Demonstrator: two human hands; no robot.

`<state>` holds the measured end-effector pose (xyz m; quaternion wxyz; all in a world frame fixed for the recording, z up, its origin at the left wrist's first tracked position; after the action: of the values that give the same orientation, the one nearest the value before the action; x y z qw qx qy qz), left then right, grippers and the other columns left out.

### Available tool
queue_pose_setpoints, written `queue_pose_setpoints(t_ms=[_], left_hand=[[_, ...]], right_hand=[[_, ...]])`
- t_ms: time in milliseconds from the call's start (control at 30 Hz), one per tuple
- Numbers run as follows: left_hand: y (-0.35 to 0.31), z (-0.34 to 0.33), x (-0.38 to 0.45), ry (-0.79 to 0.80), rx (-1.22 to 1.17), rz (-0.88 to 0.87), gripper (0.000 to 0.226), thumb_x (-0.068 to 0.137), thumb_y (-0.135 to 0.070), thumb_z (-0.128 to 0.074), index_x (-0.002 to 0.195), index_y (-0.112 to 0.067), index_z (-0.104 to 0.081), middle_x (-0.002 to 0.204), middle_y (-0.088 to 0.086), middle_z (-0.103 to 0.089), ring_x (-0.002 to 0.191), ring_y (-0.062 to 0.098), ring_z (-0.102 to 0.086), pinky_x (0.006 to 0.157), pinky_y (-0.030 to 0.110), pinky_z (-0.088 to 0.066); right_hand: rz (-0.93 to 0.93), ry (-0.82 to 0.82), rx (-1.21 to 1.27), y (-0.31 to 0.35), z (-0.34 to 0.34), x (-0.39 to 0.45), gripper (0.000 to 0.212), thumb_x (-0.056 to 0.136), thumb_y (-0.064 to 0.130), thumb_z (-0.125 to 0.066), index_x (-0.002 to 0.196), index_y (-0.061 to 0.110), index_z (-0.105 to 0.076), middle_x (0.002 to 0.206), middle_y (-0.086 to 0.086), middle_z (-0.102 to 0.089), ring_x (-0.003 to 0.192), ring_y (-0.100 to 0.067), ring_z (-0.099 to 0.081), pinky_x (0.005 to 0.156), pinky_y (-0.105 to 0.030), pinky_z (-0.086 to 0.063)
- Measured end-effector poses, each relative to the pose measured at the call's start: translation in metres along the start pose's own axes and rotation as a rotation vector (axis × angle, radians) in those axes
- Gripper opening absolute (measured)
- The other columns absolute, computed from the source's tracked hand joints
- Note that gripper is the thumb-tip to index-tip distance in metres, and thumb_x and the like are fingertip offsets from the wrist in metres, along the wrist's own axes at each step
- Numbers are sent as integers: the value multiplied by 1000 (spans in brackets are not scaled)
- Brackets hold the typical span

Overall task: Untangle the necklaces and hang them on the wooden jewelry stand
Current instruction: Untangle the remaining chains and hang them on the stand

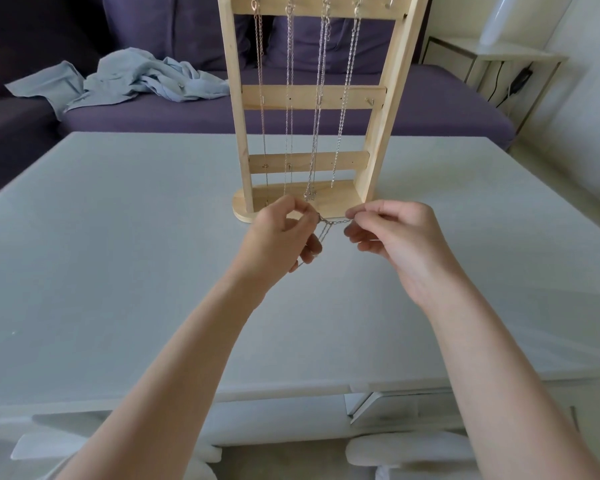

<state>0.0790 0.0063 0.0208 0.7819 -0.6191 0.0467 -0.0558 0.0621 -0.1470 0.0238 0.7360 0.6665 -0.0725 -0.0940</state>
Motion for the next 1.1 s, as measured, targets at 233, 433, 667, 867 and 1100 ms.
queue_pose_setpoints(t_ms=[233, 433, 667, 867, 1100], left_hand=[[-8, 4, 2, -71, -12, -95, 15, 95, -11, -47, 83, -16, -53, 82, -5, -65, 62, 5, -56, 41, 18, -40], [-11, -3, 1, -9, -87, -101, 17, 96, -7, -45, 81, -13, -51, 71, 2, -64, 55, 4, -58, 39, 18, -39], [-17, 1, 0, -50, 156, -217, 9, 94, -12, -52, 86, -11, -57, 69, 7, -69, 54, 20, -68, 46, 32, -53], [-21, 1, -3, -88, 312, -267, 9, 93, -13, -52, 86, -10, -57, 62, 0, -69, 44, 10, -63, 46, 14, -44], [-14, 5, -1, -106, 222, -205, 11, 91, -11, -56, 81, -11, -62, 63, 3, -70, 48, 13, -66, 50, 23, -53]], right_hand=[[15, 2, 13, 2, 0, -2, 11, 84, -1, -62, 80, 9, -66, 74, -6, -71, 64, -12, -62, 56, -15, -49], [0, 21, 5, -3, -10, -1, 22, 84, -6, -54, 78, 12, -65, 71, -5, -69, 61, -11, -62, 56, -16, -47], [-128, 248, 188, -10, -29, -5, 8, 85, 2, -62, 88, -2, -69, 82, -11, -68, 78, -19, -64, 71, -22, -50], [-72, 241, -17, -12, -33, -7, 10, 82, -1, -65, 82, 4, -73, 74, -3, -71, 74, -15, -63, 68, -19, -51], [-101, 225, 50, -11, -28, -8, 16, 85, -1, -61, 78, 9, -71, 72, -3, -70, 67, -11, -64, 60, -17, -50]])
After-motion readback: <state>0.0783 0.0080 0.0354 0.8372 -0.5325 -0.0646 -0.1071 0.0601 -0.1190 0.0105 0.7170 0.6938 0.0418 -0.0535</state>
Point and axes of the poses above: each hand's wrist, its own x-axis towards the middle knuckle, its own z-axis out of the back of the hand, y = z × x, the point moved 8 cm from there along x, towards the middle knuckle
